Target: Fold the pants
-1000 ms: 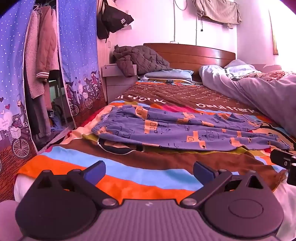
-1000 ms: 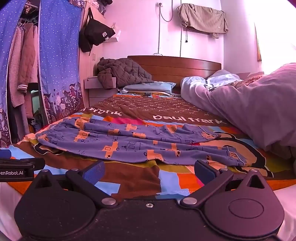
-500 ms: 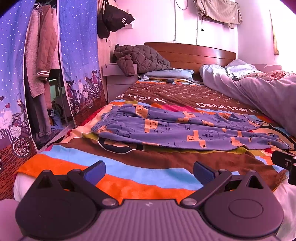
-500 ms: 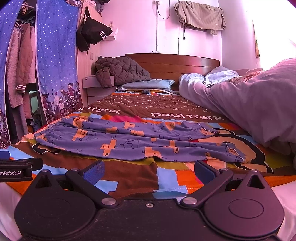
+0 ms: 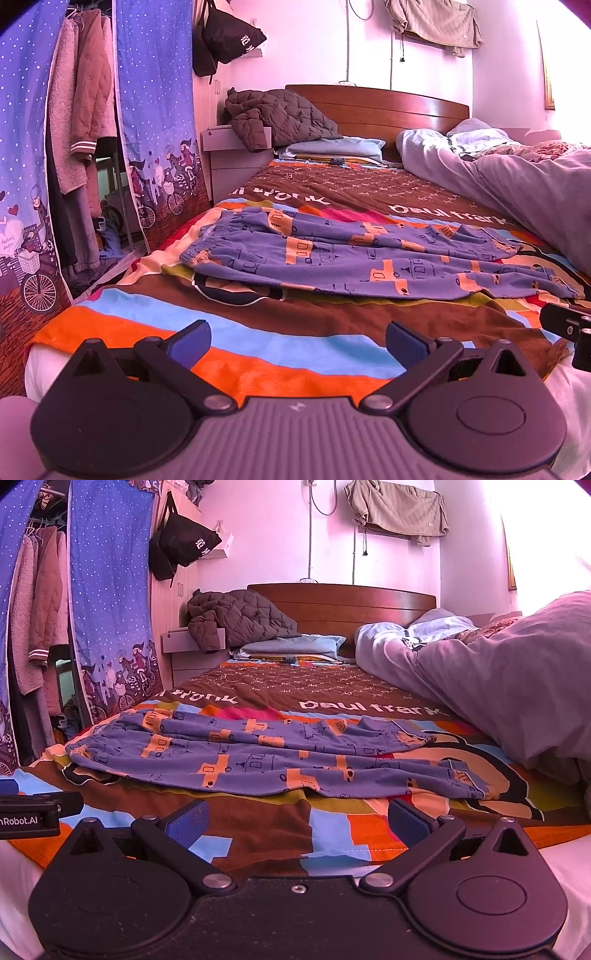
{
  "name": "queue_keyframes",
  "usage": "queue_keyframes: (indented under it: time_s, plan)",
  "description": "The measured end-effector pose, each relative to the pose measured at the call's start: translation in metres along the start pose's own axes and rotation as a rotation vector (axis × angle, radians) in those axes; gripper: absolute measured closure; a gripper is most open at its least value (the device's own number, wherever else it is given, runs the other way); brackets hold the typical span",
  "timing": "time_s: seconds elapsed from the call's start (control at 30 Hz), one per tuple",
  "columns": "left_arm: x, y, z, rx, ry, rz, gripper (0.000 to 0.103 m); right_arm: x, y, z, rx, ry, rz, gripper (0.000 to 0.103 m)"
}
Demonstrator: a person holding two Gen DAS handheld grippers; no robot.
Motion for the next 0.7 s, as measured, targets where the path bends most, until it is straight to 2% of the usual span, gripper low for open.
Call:
queue_keyframes:
  time_s: [0.7]
  plan:
    - [0.0026,-0.0046,0.0030,-0.003,0.014,0.011,0.000,0.0053,-0.0061,0.0033,0.013,0.027,0.017,0.001]
Point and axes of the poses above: each gripper's, at about its wrist camera, not at the fingertips, and z roughly the way its jaws point, y to its left, x to its underside, the point moved 4 cm from there along z, roughly the way its jaws point, and after that the axes turned 4 degrees about -z, right-handed, at the moved point
